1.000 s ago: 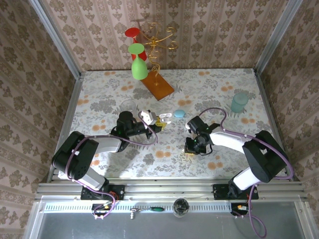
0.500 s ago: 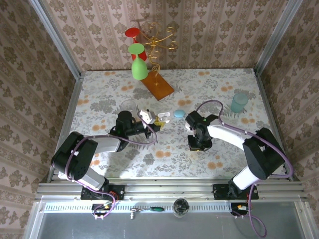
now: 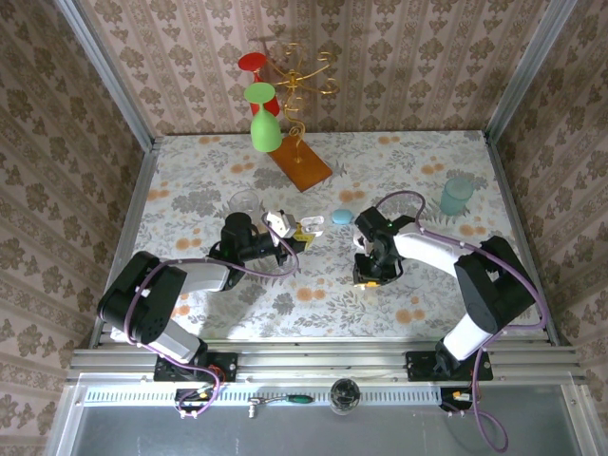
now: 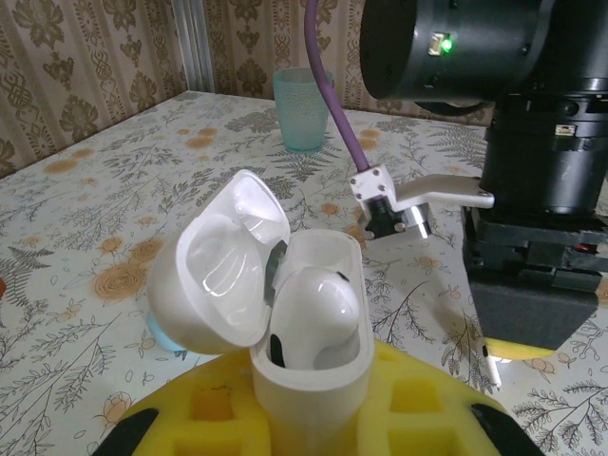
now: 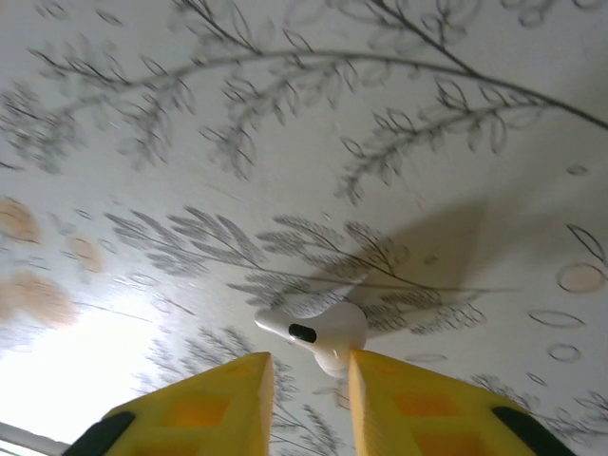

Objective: Insert the wireless bluetooth earbuds into the charging case

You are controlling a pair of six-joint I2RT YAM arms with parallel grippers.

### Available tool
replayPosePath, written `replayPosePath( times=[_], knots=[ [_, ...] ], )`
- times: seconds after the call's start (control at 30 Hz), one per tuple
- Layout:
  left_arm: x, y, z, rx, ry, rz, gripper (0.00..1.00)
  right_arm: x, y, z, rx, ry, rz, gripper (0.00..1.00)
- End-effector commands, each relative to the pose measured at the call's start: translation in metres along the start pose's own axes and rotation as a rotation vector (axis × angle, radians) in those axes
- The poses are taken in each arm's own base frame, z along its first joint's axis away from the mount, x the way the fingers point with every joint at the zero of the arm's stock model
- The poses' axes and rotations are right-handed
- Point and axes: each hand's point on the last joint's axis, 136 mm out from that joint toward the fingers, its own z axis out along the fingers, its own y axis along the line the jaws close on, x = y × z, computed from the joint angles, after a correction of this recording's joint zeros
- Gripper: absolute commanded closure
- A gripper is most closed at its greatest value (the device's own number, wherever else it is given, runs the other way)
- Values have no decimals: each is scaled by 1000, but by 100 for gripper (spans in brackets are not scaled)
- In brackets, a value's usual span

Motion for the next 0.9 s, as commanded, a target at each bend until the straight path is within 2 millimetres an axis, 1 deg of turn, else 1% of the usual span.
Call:
replayPosePath(
  times=[0.0, 0.07, 0.13, 0.17, 0.23, 0.37, 0.53, 0.6, 0.73, 0.87],
  knots=[
    [-6, 0, -1, 2, -16, 16, 100, -9, 18, -6, -119, -26, 27, 65],
    [-6, 0, -2, 1, -17, 17, 100, -12, 14, -9, -110, -53, 35, 65],
    [-6, -1, -2, 2, -16, 16, 100, -13, 5, -13, -65, -77, 43, 63],
    [-6, 0, -2, 0, -16, 17, 100, -12, 0, -15, -41, -78, 49, 63],
    [-5, 0, -1, -2, -13, 18, 100, -9, -3, -15, -39, -73, 57, 63],
    [-4, 2, 0, -1, -10, 18, 100, -1, 5, -11, -112, -52, 95, 63],
    [-4, 3, 1, -3, -10, 20, 100, 11, 7, -2, -144, -29, 126, 64],
    [-3, 3, 2, -1, -8, 18, 100, 10, 12, 1, -182, -32, 135, 65],
    [-3, 2, 2, 2, -11, 14, 100, 9, 14, 3, -186, -37, 138, 66],
    [-4, 1, 0, 0, -11, 16, 100, 6, 15, -4, -170, -63, 126, 67]
  ],
)
